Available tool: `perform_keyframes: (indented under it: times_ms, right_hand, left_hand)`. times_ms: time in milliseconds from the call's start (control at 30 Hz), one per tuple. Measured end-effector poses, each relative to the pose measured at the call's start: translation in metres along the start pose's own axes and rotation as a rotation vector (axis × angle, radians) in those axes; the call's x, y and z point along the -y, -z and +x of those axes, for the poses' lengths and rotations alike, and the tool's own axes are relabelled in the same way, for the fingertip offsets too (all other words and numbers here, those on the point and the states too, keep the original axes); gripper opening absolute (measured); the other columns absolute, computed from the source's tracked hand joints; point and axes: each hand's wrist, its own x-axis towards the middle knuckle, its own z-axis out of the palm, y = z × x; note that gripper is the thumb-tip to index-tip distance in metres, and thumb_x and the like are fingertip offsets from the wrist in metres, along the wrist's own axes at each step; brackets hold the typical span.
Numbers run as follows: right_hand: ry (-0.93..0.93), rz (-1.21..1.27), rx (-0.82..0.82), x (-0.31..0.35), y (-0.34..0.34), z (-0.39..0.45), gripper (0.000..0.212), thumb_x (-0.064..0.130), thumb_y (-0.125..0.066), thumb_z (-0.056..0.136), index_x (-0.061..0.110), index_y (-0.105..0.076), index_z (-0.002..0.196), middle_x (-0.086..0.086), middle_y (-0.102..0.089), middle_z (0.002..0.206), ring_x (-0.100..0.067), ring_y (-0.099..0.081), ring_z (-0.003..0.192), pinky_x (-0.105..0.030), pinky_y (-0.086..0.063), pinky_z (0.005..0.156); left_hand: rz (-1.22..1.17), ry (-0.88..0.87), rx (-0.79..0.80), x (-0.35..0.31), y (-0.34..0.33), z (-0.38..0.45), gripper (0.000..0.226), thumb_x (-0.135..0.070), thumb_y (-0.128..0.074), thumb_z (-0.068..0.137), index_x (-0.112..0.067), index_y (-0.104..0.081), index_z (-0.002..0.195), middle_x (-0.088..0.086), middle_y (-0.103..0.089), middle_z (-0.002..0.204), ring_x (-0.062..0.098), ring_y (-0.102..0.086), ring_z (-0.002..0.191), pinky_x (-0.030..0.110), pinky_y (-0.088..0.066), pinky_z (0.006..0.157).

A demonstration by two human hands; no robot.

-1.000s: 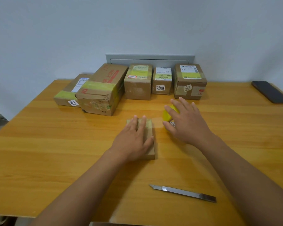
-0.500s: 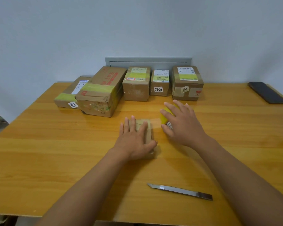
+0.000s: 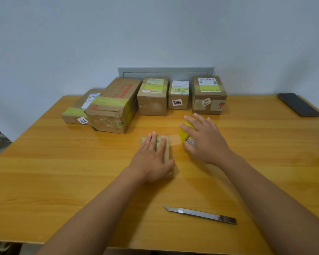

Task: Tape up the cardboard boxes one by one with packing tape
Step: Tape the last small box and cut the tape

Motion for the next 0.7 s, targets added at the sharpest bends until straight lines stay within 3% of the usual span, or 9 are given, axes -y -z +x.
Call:
perform_keyframes:
  times_ms: [133, 400, 700]
  right_hand:
    - [-0.001, -0.005, -0.002, 0.0005, -0.0007, 0.0, 0.059, 0.039, -0.051, 0.094, 0.031, -0.035, 0.15, 0.005, -0.019, 0.162, -0.021, -0.007, 0.151, -0.048, -0.007, 0.121]
    - [-0.002, -0.016, -0.005, -0.0004, -0.0023, 0.0017, 0.059, 0.035, -0.051, 0.093, 0.03, -0.035, 0.15, 0.005, -0.02, 0.162, -0.021, -0.007, 0.151, -0.048, -0.008, 0.122]
    - [-0.002, -0.025, -0.014, 0.0002, -0.0022, 0.0014, 0.059, 0.036, -0.05, 0.094, 0.03, -0.033, 0.15, 0.005, -0.018, 0.162, -0.02, -0.006, 0.151, -0.046, -0.006, 0.122]
  left_hand:
    - [-0.01, 0.0, -0.004, 0.0002, -0.0005, -0.0011, 0.084, -0.064, -0.031, 0.094, -0.029, 0.014, 0.155, 0.01, 0.027, 0.16, 0.021, 0.026, 0.147, 0.039, 0.009, 0.122]
    - [0.046, -0.067, -0.026, -0.0001, -0.0005, -0.0009, 0.082, -0.058, -0.028, 0.096, -0.018, 0.011, 0.156, -0.001, 0.022, 0.162, 0.012, 0.021, 0.148, 0.036, 0.008, 0.122]
    - [0.053, -0.127, -0.061, 0.0011, -0.0029, 0.0003, 0.079, -0.057, -0.021, 0.094, -0.019, 0.008, 0.157, -0.001, 0.017, 0.163, 0.011, 0.021, 0.148, 0.034, 0.01, 0.122]
